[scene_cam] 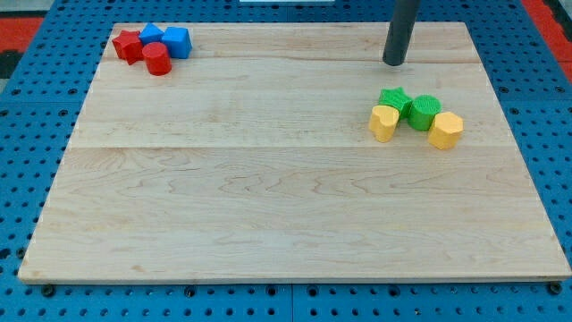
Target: Separate the green circle from the group of blocks
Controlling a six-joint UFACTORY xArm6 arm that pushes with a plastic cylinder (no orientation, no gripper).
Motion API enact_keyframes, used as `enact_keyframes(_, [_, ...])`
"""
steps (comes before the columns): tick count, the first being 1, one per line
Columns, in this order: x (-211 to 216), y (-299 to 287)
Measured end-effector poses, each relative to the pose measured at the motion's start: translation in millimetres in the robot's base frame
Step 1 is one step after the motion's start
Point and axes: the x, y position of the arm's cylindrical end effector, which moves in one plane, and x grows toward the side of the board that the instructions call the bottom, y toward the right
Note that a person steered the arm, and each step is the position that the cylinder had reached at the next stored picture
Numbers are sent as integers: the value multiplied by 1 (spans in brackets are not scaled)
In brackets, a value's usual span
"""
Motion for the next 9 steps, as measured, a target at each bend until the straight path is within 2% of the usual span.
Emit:
enact_keyframes(5, [-2,-3])
enact_keyframes(6, [1,56])
enact_keyframes(7, [58,64])
enact_keyframes(8, [112,46])
enact_keyframes(9, [138,-12])
